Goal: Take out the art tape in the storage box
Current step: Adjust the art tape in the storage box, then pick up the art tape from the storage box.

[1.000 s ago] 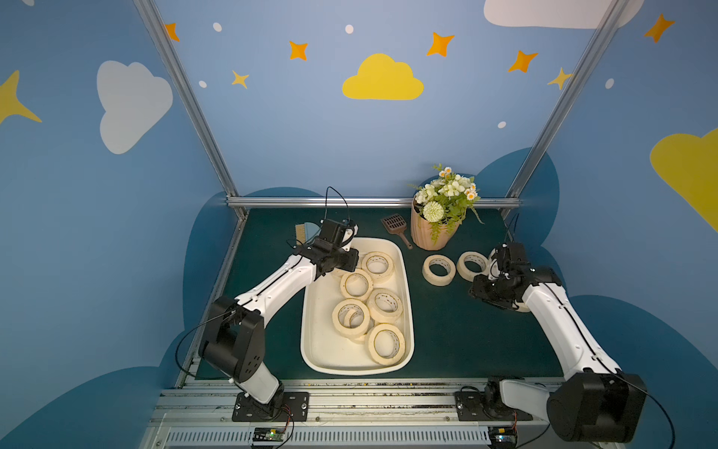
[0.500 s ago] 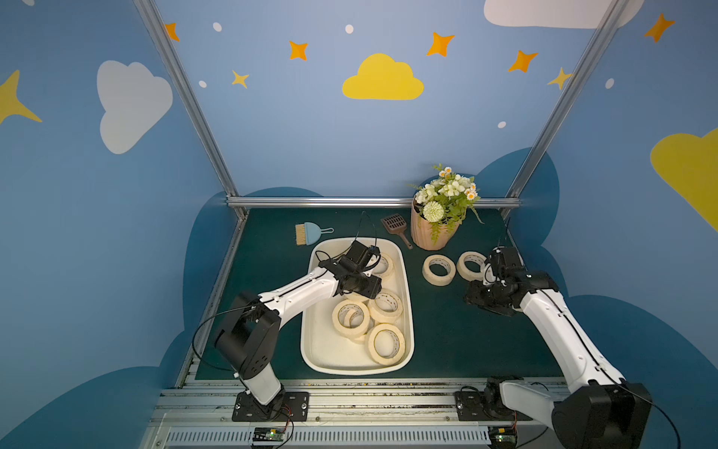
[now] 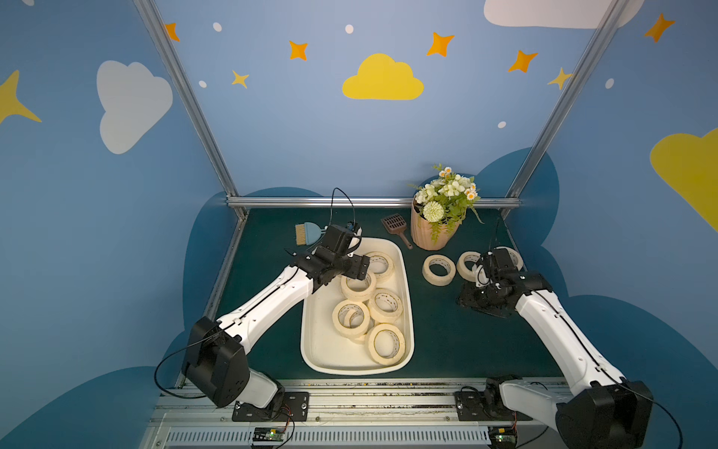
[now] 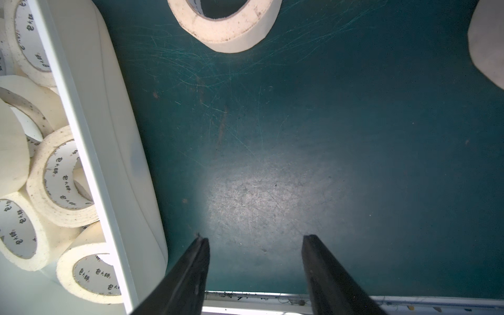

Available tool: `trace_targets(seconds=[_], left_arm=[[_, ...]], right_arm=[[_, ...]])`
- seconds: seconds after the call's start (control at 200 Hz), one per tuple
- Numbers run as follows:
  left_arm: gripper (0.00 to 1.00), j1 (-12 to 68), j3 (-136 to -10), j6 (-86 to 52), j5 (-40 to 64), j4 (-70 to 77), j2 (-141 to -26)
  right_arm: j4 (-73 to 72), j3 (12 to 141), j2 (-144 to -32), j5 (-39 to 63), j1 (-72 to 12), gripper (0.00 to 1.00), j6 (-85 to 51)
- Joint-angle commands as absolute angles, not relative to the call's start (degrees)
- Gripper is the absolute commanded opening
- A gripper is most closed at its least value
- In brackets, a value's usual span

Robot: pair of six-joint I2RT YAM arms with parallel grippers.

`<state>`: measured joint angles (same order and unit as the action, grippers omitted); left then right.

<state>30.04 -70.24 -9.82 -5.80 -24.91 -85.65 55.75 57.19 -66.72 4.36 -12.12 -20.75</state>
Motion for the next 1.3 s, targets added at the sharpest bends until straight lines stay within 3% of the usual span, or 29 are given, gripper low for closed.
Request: trace_targets(seconds=[0.0, 0.155, 0.23, 0.385, 0.476, 0.761, 1.126, 1.166, 1.236, 1.296], left_arm=[[0.87, 28.06, -67.71, -9.93, -3.98, -24.44, -89.71], [0.84, 27.95, -67.58, -10.74, -2.34, -23.84, -94.85], [0.77, 27.95, -67.60, -11.08, -1.96, -23.82, -96.64], [0.37, 28.19, -68.10, -11.15, -2.02, -24.09, -96.67], [0.25, 29.22, -69.27, -10.64, -3.14, -25.86, -94.98], [0.23, 34.98, -71.36, -10.57, -4.68, -29.37, -91.53], [0.24, 37.40, -70.93, -11.72, -4.39, -29.98, -87.84], [0.30, 37.36, -70.84, -11.72, -4.27, -29.75, -87.62], [0.49, 37.43, -70.51, -11.77, -3.79, -29.42, -87.21], [0.60, 37.42, -69.85, -12.00, -3.53, -28.91, -86.56]], right_arm=[[55.98, 56.89, -66.67, 4.53, -13.21, 0.60, -21.40], [56.33, 57.56, -67.01, 4.09, -15.47, 0.60, -22.29], [56.10, 58.45, -67.62, 3.91, -17.80, 0.60, -23.08], [55.59, 63.09, -71.58, 2.30, -25.32, 0.60, -25.27], [54.83, 67.28, -75.01, 1.48, -30.46, 0.60, -26.63], [53.44, 85.37, -90.28, 0.94, -43.47, 0.62, -28.00], [52.85, 96.06, -103.11, 2.81, -44.85, 0.59, -27.10], [52.82, 96.06, -103.48, 2.98, -44.91, 0.50, -27.36], [52.73, 95.81, -103.33, 2.28, -44.96, 0.19, -27.58], [52.89, 95.55, -102.78, 1.23, -44.85, 0.03, -27.60]])
